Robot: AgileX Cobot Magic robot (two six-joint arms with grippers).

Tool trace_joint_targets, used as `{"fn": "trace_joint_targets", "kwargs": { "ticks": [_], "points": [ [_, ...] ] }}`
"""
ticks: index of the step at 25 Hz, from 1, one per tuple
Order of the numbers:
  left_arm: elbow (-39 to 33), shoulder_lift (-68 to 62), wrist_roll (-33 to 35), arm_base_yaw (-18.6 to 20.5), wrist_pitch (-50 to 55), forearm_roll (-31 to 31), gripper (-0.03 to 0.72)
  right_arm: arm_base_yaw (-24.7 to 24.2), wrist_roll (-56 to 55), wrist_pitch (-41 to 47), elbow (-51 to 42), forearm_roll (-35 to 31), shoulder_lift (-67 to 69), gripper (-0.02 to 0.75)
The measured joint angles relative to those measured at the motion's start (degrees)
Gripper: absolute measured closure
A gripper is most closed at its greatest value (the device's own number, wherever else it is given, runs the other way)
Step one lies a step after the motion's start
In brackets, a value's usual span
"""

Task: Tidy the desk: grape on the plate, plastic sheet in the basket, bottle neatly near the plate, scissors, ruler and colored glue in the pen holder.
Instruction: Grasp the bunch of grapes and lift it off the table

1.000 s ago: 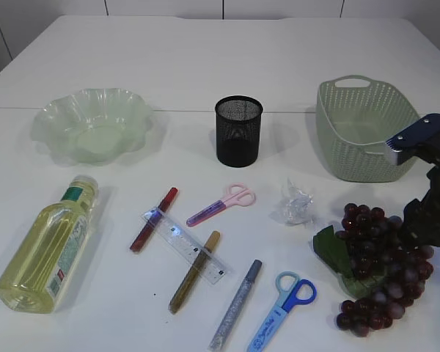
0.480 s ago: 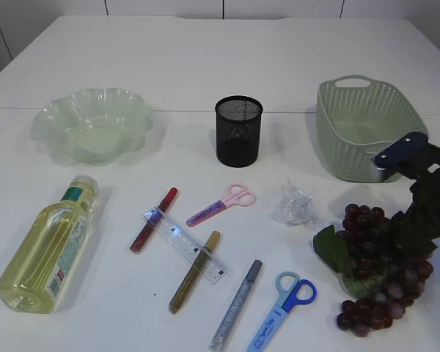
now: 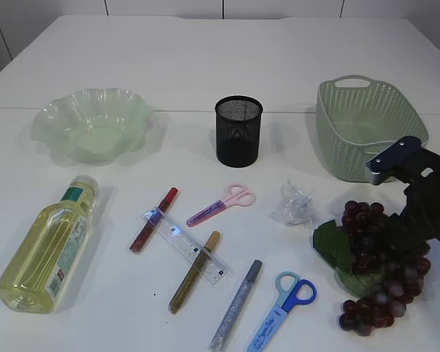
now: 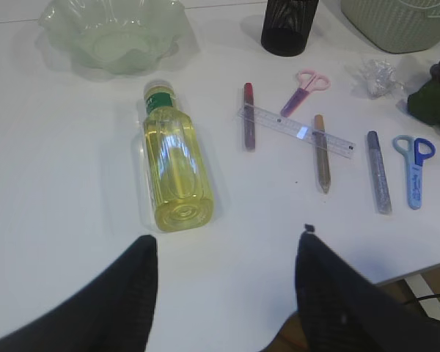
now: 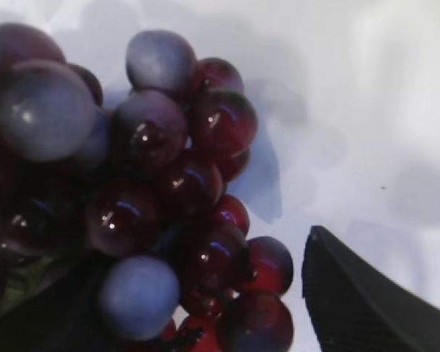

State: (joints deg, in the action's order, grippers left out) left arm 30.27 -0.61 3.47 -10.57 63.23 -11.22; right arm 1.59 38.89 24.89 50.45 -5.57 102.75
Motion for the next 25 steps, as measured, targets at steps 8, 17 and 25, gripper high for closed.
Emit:
{"fn": "trace_joint_targets", "kwargs": {
  "ticks": [8,17,25],
  "points": [
    [0.0,0.0,0.0,0.0,0.0,-0.1,0.253,0.0,0.1,-0.6,0.4,-4.1,2.2,0.188],
    [0.0,0.0,0.0,0.0,0.0,-0.6,0.253,0.0,0.1,-0.6,0.6,-8.6,3.4,0.21],
    [0.0,0.0,0.0,0.0,-0.6,-1.0,0.253,0.0,0.1,1.2,0.8,-13.8,3.6,0.491]
  ]
}}
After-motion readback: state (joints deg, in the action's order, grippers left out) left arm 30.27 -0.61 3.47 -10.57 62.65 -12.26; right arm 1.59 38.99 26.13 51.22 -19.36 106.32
